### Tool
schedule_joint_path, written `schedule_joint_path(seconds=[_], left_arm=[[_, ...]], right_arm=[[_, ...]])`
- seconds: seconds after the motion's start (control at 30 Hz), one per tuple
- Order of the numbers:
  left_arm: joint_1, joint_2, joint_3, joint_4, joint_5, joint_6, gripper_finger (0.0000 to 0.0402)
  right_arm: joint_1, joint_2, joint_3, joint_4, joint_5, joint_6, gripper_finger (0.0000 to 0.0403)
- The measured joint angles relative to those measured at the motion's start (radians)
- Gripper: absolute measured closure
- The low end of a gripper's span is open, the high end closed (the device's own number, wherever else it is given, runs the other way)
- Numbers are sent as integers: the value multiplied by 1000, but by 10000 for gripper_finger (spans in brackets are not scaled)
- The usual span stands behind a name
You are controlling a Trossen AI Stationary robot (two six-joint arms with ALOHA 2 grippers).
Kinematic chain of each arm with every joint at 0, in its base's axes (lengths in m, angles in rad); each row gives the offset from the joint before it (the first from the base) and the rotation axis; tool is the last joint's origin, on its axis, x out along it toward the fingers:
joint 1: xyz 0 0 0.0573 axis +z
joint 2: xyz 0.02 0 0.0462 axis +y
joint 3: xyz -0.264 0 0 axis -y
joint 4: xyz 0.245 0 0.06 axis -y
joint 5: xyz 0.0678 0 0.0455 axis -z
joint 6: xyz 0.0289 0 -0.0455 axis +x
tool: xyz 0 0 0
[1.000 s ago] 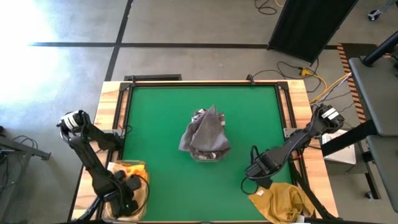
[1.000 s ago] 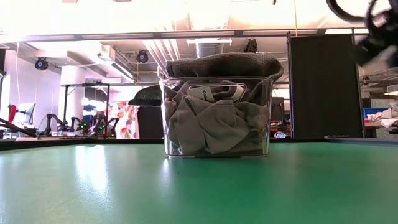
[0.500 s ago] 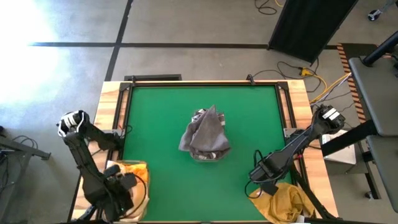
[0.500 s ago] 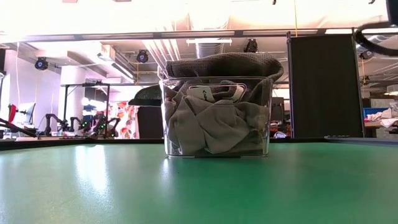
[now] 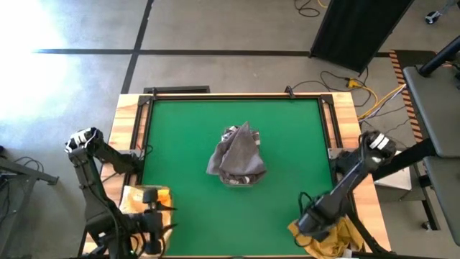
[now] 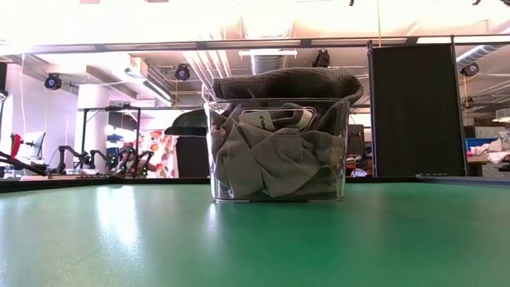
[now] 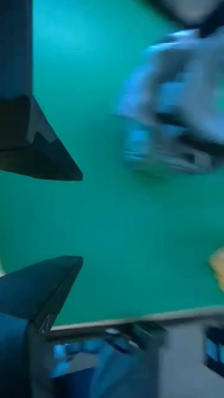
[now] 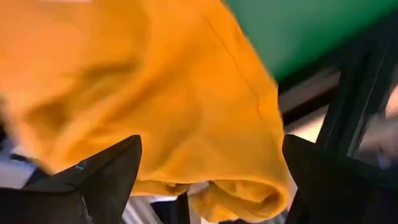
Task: Sort towels by color in basket
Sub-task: Put the yellow towel into the bottom transparent bin
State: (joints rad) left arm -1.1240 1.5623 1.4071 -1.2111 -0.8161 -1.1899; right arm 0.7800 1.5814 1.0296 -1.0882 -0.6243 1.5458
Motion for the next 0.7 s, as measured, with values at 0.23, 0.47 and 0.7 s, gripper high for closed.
schedule_joint_path(seconds=[0.23, 0.47, 0.7], left_arm=[[22, 1, -9, 144, -114, 270, 209], [53, -6, -22, 71, -119, 283, 209], [72, -6, -33, 43, -123, 283, 209]], right_arm=[[97, 154, -14, 117, -143, 32, 22], [97, 272, -10, 356, -171, -77, 76], [75, 295, 0, 373, -183, -162, 222]])
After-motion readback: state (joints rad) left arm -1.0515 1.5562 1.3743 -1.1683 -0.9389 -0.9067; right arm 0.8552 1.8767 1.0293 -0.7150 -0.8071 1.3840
